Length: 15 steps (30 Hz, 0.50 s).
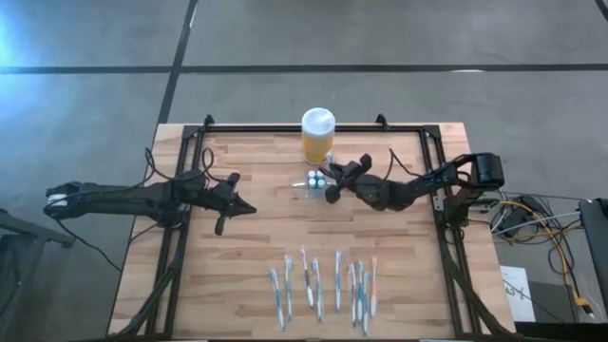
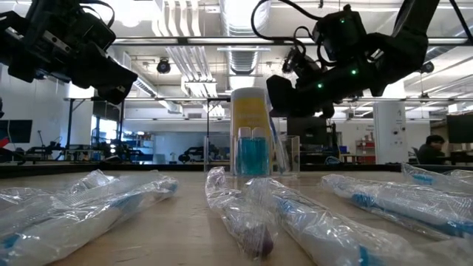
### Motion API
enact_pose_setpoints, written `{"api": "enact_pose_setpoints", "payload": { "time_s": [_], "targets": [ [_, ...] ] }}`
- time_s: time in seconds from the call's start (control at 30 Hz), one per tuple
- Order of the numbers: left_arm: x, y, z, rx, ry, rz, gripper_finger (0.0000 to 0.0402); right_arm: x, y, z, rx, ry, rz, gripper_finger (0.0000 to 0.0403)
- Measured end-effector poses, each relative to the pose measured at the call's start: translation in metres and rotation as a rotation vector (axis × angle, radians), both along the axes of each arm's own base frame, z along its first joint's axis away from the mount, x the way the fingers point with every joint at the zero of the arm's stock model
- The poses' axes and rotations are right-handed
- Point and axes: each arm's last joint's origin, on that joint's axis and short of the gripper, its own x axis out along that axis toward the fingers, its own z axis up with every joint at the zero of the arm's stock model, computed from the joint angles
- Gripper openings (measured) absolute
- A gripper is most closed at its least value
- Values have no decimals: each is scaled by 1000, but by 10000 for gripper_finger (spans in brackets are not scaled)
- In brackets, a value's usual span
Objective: Pick & Place toothbrushing station
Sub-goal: Put the blue toothbrush into the transparent organizer
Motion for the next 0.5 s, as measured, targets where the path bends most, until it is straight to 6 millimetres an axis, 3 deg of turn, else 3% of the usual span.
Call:
{"api": "enact_pose_setpoints", "payload": {
  "time_s": [0.3,0.5],
  "targets": [
    [0,0,0,-1,1,7,5,-4,5,3,16,79,27,11],
    [0,1,0,-3,1,22,5,-12,8,23,47,80,49,53]
  ]
}}
